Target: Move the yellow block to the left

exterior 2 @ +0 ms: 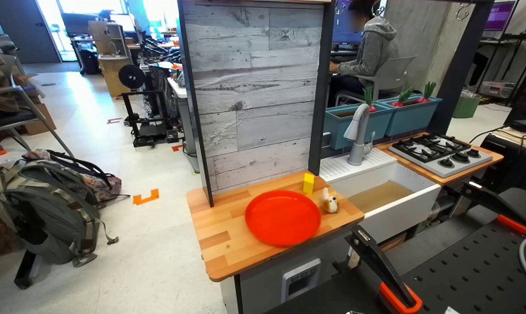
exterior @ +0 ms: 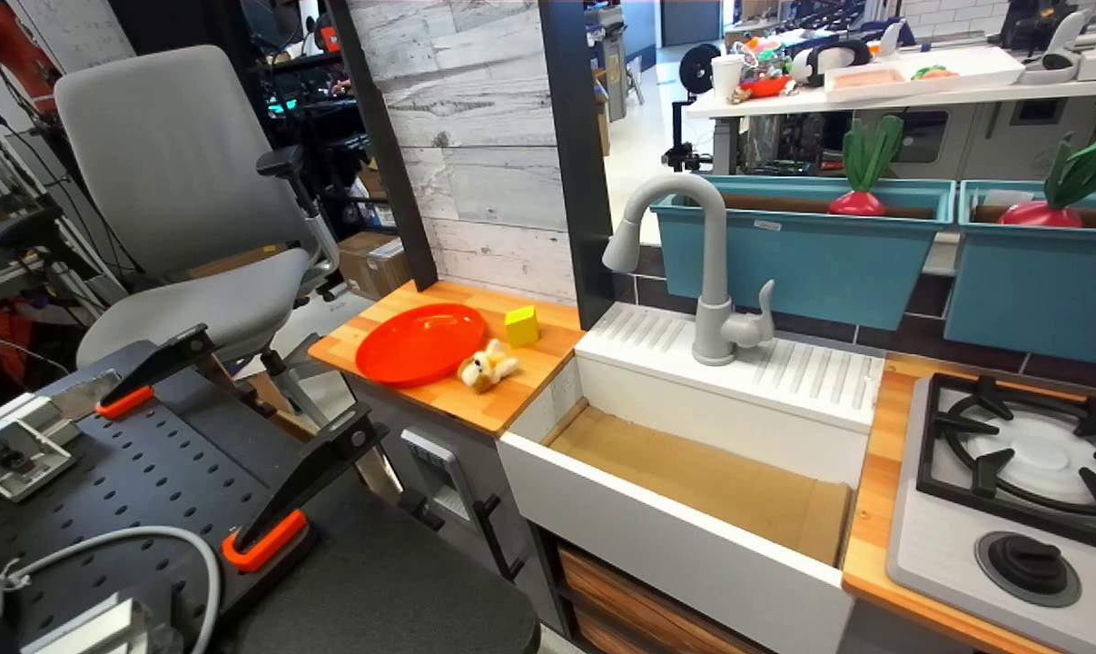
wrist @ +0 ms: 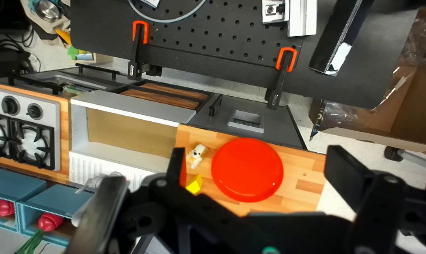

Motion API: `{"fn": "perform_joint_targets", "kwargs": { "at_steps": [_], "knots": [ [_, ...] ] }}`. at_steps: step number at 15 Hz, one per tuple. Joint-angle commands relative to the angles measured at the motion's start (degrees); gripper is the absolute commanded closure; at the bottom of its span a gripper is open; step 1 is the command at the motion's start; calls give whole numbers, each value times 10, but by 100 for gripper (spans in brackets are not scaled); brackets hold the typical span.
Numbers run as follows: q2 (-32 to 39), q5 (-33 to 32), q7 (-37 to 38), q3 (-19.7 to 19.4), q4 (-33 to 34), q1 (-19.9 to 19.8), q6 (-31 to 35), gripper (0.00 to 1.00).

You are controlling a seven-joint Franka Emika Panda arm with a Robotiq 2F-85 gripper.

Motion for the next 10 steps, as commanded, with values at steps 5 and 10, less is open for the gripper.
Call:
{"fn": "perform_joint_targets", "kwargs": {
  "at_steps": [5, 10],
  "knots": [
    [3, -8, 7, -12, 1, 13, -1, 0],
    [68, -22, 28, -34, 1, -28, 143, 0]
  ]
}}
